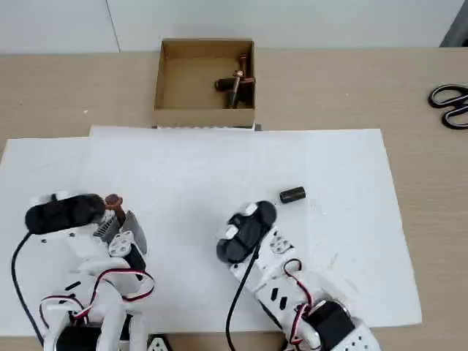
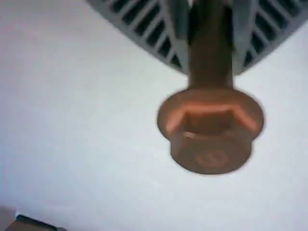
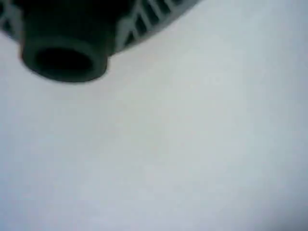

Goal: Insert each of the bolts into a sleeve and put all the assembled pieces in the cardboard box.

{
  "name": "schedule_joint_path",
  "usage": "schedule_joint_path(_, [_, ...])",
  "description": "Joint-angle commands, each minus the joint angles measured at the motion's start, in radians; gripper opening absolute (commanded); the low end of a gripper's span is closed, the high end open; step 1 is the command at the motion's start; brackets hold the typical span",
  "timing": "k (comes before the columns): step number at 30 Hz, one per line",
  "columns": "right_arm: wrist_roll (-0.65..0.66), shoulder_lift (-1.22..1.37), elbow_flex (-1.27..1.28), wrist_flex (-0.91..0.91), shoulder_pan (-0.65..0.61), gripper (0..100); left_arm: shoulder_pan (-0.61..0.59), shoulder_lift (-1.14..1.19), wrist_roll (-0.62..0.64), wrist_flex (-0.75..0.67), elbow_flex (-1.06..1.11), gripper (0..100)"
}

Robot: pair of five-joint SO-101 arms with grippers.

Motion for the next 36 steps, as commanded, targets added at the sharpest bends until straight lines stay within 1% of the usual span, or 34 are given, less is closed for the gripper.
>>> schedule_joint_path(1, [-0.006, -0.010, 0.026, -0.076, -0.042, 0.3, 0.023, -0.012, 0.106, -0.077, 0.013, 1])
schedule_joint_path(4, [-0.006, -0.010, 0.049, -0.120, -0.081, 0.3, 0.029, -0.012, 0.144, -0.152, 0.062, 1])
schedule_joint_path(6, [-0.006, -0.010, 0.054, -0.139, -0.117, 0.3, 0.060, -0.012, 0.186, -0.201, 0.097, 1])
schedule_joint_path(9, [-0.006, -0.010, 0.055, -0.163, -0.160, 0.3, 0.138, -0.012, 0.256, -0.262, 0.145, 1])
schedule_joint_path(12, [-0.006, -0.010, 0.055, -0.171, -0.168, 0.3, 0.232, -0.012, 0.318, -0.315, 0.182, 1])
schedule_joint_path(16, [-0.006, -0.010, 0.055, -0.170, -0.168, 0.3, 0.308, -0.012, 0.348, -0.387, 0.213, 1])
schedule_joint_path(19, [-0.006, -0.008, 0.072, -0.170, -0.166, 0.3, 0.324, -0.012, 0.354, -0.413, 0.217, 1])
schedule_joint_path(27, [-0.011, -0.008, 0.120, -0.173, -0.165, 0.4, 0.324, -0.012, 0.354, -0.413, 0.217, 1])
schedule_joint_path(32, [-0.008, -0.008, 0.120, -0.243, -0.163, 0.4, 0.325, -0.012, 0.356, -0.410, 0.217, 1])
schedule_joint_path(36, [-0.008, -0.008, 0.121, -0.246, -0.163, 0.4, 0.327, -0.012, 0.356, -0.410, 0.216, 1])
